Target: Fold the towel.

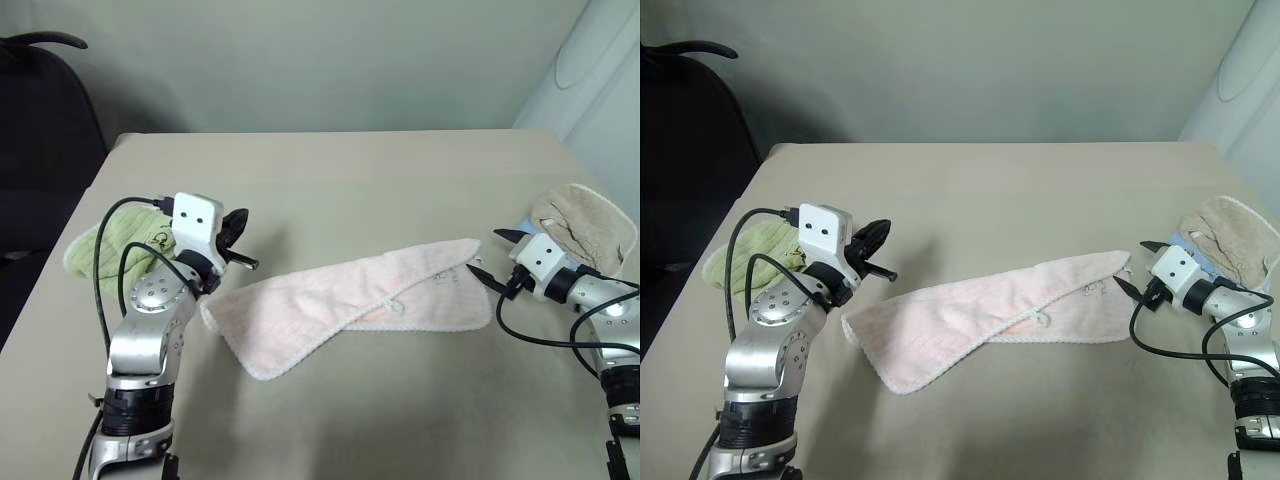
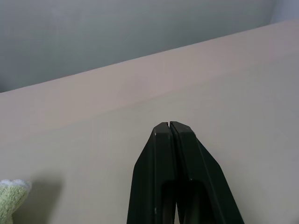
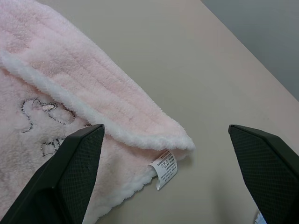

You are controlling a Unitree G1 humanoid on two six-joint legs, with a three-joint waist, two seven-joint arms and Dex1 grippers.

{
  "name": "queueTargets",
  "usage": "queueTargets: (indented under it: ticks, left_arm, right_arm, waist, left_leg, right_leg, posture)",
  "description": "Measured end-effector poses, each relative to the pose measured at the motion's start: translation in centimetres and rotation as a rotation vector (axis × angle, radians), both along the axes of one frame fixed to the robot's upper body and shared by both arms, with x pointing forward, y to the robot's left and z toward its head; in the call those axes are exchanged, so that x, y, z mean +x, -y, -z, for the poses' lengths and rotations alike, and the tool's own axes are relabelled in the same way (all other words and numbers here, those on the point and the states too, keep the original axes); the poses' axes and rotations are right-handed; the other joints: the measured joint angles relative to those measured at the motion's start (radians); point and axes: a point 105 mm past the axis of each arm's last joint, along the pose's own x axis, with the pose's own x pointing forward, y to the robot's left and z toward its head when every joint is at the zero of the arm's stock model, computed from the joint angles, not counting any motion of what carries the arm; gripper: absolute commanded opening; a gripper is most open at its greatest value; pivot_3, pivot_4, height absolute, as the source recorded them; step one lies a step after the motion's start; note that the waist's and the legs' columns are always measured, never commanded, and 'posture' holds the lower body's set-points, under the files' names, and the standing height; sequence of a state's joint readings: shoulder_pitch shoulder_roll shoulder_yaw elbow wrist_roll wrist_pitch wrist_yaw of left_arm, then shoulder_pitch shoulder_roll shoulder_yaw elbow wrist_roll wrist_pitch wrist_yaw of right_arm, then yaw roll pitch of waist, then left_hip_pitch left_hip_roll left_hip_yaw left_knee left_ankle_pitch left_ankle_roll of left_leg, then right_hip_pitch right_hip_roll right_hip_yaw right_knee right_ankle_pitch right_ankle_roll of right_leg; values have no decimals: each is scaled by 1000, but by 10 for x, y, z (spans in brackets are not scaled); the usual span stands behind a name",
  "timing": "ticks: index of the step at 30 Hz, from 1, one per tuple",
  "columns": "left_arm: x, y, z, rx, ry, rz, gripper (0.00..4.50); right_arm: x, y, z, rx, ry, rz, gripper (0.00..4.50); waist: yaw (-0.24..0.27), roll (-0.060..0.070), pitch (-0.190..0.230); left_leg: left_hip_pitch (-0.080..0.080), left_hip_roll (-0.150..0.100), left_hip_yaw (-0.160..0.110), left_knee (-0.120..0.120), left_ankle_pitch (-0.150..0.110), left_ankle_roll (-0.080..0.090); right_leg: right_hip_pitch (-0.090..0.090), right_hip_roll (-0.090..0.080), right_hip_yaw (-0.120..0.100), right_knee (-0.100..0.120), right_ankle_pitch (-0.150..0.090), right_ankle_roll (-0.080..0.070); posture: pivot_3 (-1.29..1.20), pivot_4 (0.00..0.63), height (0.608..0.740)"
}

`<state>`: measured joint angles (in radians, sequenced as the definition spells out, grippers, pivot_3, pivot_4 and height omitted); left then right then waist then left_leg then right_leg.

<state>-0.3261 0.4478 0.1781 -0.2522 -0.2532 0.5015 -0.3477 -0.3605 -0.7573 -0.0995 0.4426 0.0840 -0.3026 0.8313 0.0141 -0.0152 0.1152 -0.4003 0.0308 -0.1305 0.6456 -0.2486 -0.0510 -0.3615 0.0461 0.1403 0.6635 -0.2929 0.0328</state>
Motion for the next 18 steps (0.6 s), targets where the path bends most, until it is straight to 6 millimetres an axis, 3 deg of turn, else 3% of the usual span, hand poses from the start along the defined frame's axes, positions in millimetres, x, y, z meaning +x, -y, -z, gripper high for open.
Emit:
queueTargets:
  ticks: [8,18]
  left_arm:
    - [0,-1,1,0,-4,-1,78]
    - [-5,0,3,17,-14,26,78]
  right_arm:
    - [1,-1,0,-30,11,-11,4483]
    - [8,1,2,-257,64,-59,4483]
  waist:
    - [0,0,0]
    - [-1,0,0]
  left_leg:
    - [0,0,0,0,0,0]
    - [0,0,0,0,-3,5]
  right_leg:
    - [0,0,0,0,0,0]
    - [0,0,0,0,0,0]
  posture:
    - [0,150,740]
    - [0,150,740]
